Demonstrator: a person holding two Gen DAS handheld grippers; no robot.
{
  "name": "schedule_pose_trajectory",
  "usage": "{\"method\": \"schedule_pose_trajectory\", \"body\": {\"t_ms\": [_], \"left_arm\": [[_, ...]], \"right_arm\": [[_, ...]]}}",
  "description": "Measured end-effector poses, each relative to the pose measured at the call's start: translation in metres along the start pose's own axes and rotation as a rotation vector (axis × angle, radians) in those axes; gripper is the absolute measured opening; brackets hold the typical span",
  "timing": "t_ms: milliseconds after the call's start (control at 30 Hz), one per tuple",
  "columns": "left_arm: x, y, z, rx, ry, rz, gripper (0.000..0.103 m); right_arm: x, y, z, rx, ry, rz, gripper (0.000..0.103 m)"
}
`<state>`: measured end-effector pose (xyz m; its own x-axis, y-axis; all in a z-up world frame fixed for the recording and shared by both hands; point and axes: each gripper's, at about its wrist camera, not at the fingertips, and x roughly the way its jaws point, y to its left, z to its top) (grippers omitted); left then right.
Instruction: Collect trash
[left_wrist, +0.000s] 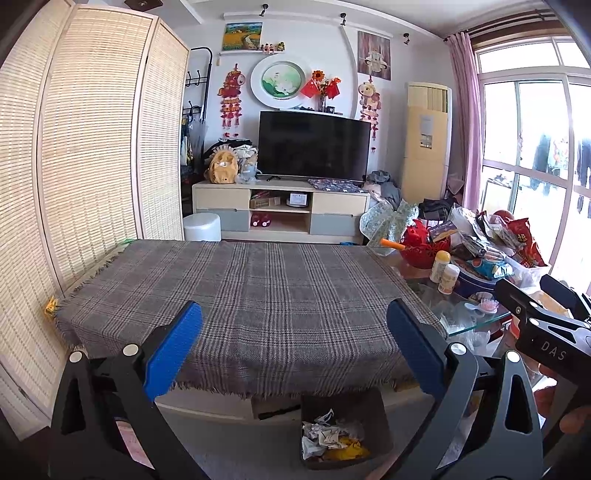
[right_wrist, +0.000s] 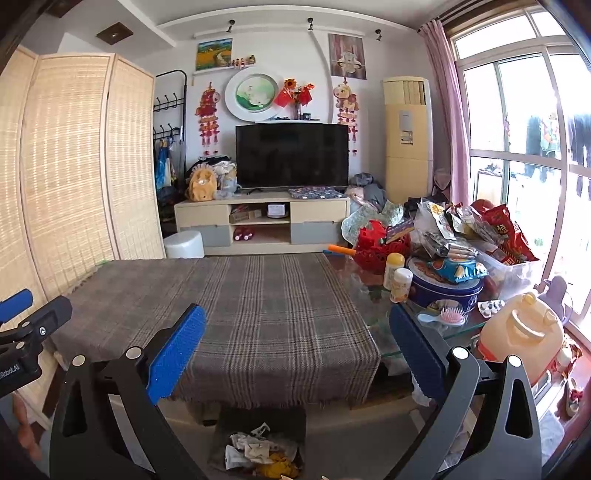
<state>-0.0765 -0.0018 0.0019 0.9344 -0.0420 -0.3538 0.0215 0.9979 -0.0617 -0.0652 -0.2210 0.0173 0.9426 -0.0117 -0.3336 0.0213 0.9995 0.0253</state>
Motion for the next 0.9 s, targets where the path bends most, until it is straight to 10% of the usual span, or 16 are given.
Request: {"method": "schedule_pose_trajectory", "body": {"t_ms": [900], "left_arm": [[-0.0006,-0.0019,0.0007,0.004,0.003,-0.001,0.095]], "right_arm": [[0.0021,-0.0042,-0.0013,0.012,0.010,0.007,0.100]]}}
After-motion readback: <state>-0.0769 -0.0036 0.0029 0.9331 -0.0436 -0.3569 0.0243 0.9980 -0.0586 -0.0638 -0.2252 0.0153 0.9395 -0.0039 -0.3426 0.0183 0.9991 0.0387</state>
